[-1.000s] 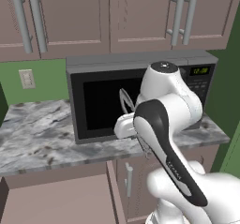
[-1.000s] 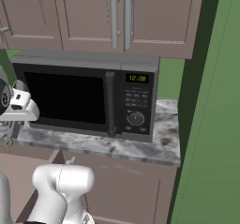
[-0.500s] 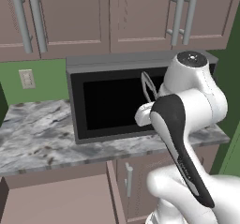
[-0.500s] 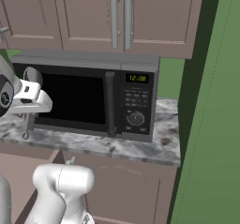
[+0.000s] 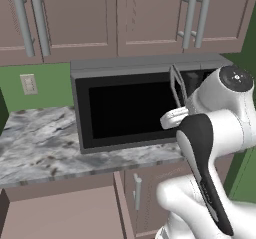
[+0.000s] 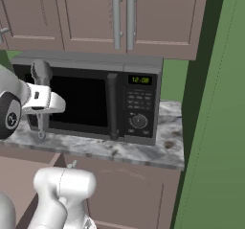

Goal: Take the tongs from the drawer on the left and place them on the dining counter next to the tray containing the kebab skewer.

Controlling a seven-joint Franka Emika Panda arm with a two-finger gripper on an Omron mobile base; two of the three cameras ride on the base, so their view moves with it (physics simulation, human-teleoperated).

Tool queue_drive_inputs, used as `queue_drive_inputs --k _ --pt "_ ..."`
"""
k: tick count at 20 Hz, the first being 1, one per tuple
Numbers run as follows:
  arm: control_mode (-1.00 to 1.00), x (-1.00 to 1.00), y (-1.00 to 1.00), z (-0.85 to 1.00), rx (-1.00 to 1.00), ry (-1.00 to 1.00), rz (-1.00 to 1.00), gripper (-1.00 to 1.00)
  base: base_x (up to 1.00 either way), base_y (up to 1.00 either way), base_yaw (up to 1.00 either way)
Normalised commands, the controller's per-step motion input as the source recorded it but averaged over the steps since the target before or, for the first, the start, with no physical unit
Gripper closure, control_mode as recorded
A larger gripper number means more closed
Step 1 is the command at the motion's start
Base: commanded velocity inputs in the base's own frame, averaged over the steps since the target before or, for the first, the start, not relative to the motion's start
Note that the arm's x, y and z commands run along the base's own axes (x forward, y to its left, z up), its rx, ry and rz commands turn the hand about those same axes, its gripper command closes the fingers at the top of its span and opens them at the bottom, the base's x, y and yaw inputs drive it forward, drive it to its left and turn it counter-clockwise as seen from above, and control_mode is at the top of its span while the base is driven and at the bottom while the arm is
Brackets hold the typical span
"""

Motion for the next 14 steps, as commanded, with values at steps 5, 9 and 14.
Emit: queue_drive_inputs --k 5,9,14 --pt "-1.0 0.0 -0.27 0.43 0.0 -0.01 -0.03 1.0 0.0 0.0 0.0" --pt "-1.0 0.0 -0.3 0.45 0.0 0.06 0.0 1.0 0.0 0.0 0.0" --pt "-1.0 0.0 -0.32 0.08 0.0 0.01 -0.05 1.0 0.0 0.0 0.0"
